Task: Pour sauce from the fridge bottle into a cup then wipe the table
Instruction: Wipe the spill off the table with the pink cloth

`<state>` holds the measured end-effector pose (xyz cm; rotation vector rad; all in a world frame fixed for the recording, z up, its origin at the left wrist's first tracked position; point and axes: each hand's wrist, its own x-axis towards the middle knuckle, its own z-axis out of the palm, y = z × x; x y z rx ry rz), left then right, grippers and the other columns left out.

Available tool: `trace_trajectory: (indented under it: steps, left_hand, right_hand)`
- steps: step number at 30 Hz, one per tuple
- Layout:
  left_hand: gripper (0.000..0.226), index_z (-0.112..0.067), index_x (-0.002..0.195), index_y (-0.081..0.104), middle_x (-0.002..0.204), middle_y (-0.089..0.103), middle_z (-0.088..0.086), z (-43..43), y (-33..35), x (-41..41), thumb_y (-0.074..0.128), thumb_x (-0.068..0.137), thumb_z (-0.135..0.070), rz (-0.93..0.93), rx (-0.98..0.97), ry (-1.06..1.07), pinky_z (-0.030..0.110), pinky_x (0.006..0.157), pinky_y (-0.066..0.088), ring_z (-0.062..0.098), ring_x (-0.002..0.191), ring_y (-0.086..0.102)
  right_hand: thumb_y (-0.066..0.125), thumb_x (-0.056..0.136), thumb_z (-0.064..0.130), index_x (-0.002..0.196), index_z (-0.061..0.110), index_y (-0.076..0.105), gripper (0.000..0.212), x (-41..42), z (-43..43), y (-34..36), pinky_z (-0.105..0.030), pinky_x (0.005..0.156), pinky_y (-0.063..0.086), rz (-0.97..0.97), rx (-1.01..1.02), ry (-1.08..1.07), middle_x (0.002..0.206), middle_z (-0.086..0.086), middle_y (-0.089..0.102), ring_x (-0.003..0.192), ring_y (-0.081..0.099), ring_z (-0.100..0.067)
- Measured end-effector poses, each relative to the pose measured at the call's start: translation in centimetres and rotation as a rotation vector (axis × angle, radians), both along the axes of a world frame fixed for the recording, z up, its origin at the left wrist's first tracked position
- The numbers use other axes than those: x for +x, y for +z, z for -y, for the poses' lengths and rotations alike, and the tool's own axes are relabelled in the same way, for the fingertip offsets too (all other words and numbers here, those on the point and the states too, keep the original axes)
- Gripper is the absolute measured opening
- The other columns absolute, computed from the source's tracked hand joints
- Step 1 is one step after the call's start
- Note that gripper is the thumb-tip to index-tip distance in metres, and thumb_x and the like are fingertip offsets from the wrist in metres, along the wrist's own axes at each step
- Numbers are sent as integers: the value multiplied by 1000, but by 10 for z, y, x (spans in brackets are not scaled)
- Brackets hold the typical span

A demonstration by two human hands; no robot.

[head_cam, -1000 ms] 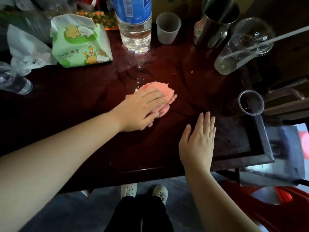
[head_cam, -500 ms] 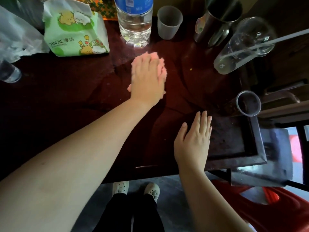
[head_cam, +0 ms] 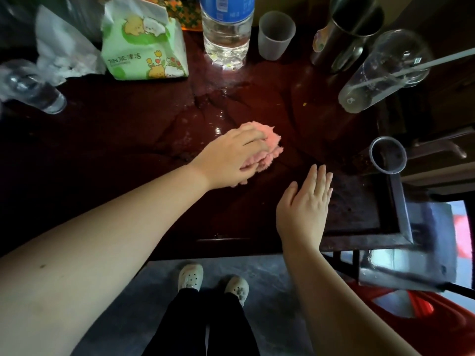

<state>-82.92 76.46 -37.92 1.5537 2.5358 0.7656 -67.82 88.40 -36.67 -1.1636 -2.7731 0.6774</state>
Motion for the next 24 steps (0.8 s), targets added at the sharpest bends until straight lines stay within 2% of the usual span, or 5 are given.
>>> trace_trajectory:
  steps: [3, 6, 16, 21, 24]
  left_hand:
    - [34, -12, 112, 66, 126, 57, 7, 19, 4, -2, 54, 83, -25, -23, -22, 215, 35, 98, 38, 27, 122, 48]
    - [31, -10, 111, 63, 122, 57, 9, 28, 4, 8, 57, 81, -19, -14, -28, 383, 38, 96, 39, 30, 123, 46]
    - [32, -6, 108, 64, 126, 55, 10, 117, 18, 50, 67, 77, -5, -26, -55, 506, 43, 84, 50, 33, 114, 52]
    - [44, -11, 123, 58, 136, 48, 9, 195, 23, 62, 66, 80, -6, -11, -79, 602, 34, 78, 54, 30, 115, 52]
    - [50, -15, 134, 50, 141, 43, 7, 239, 18, 65, 62, 84, -13, 15, -145, 646, 41, 95, 48, 30, 128, 43]
  right_hand:
    - [30, 98, 26, 150, 5, 16, 57, 0, 0, 0, -36, 120, 2, -10, 6, 1, 159, -11, 10, 147, 0, -21]
    - [29, 99, 28, 150, 6, 16, 57, 0, 1, -1, -37, 120, 2, -7, 11, 3, 159, -11, 10, 147, 0, -22]
    - [38, 97, 34, 148, 4, 18, 63, 3, 5, 1, -40, 120, 5, 28, 72, 53, 158, -15, 12, 147, 3, -28]
    - [49, 94, 15, 135, 3, 44, 43, 9, 29, 11, -42, 115, 25, -215, 145, 318, 146, -16, 39, 139, 28, -30]
    - [54, 90, 9, 127, 1, 52, 38, 7, 73, 15, -37, 111, 28, -240, 84, 499, 136, -16, 49, 130, 39, -31]
